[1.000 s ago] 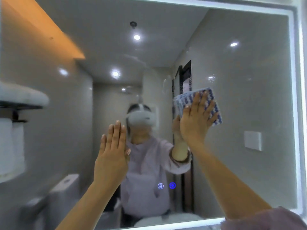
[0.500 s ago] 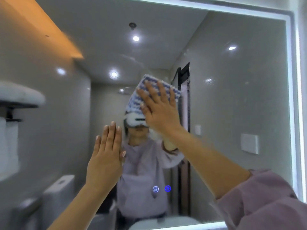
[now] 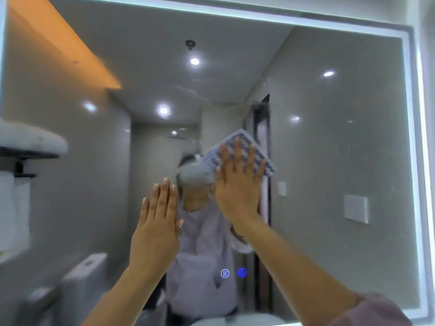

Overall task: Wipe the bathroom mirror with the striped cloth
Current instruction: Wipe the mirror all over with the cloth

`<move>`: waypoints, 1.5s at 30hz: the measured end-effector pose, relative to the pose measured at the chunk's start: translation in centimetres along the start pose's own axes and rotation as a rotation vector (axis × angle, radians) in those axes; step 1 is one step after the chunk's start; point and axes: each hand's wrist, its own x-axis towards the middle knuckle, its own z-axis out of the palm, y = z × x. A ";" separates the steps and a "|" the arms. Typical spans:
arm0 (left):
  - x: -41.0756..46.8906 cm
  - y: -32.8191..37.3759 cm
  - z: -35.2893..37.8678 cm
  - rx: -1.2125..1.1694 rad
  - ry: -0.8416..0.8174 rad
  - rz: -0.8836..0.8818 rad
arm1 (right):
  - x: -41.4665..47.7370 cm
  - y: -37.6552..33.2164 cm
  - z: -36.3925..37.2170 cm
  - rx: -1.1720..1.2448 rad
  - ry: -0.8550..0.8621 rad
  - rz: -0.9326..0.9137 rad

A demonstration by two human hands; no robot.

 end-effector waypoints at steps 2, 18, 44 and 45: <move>0.0 0.0 0.0 0.003 -0.015 -0.003 | -0.8 -2.2 0.9 -0.035 -0.057 -0.239; 0.0 0.0 -0.2 0.015 0.010 0.000 | 11.1 3.3 -2.4 0.039 0.056 0.192; 0.0 0.0 -0.2 -0.010 0.034 0.017 | 11.5 6.4 -3.0 -0.017 0.096 0.068; 0.1 0.0 -0.2 -0.004 0.020 0.016 | 10.5 8.3 -3.2 -0.029 0.104 0.164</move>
